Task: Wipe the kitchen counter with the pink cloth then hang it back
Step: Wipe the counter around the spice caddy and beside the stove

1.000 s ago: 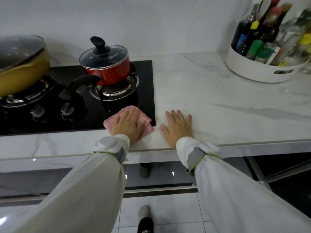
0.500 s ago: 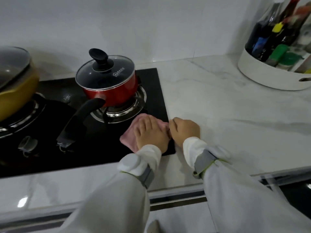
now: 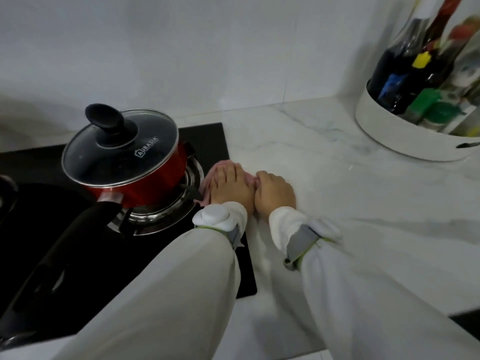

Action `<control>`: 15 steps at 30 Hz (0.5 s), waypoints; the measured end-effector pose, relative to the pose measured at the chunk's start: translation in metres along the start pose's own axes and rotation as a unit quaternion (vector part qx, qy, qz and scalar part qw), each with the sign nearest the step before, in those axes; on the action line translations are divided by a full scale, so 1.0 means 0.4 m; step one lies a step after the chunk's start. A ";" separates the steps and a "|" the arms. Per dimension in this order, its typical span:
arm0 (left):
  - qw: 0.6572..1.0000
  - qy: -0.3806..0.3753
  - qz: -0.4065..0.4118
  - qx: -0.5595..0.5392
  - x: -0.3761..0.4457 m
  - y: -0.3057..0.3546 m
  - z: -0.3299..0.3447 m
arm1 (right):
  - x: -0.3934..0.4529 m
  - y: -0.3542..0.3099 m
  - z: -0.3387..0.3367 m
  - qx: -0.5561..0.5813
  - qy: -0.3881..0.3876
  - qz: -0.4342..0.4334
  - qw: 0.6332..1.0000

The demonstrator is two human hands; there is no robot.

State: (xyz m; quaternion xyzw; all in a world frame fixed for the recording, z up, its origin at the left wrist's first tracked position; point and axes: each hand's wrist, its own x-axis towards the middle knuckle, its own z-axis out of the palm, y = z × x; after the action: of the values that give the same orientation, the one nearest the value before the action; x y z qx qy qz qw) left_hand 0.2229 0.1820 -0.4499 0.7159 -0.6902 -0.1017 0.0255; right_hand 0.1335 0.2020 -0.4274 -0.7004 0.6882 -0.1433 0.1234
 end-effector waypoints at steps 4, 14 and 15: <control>1.000 -0.008 -0.029 0.002 0.065 0.025 -0.003 | 0.062 0.023 -0.008 -0.025 0.013 0.004 1.000; 0.995 0.036 -0.084 0.029 0.419 -0.045 -0.029 | 0.181 0.053 -0.015 -0.079 -0.023 -0.031 0.996; 0.992 0.040 -0.114 0.031 0.440 -0.051 -0.028 | 0.185 0.054 -0.014 -0.078 -0.030 -0.030 0.996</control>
State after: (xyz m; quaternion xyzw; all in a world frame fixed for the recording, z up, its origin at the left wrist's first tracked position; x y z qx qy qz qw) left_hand 0.2497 0.0070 -0.4619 0.7939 -0.6053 -0.0535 0.0194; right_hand 0.1124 0.1276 -0.4279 -0.7319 0.6723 -0.0718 0.0847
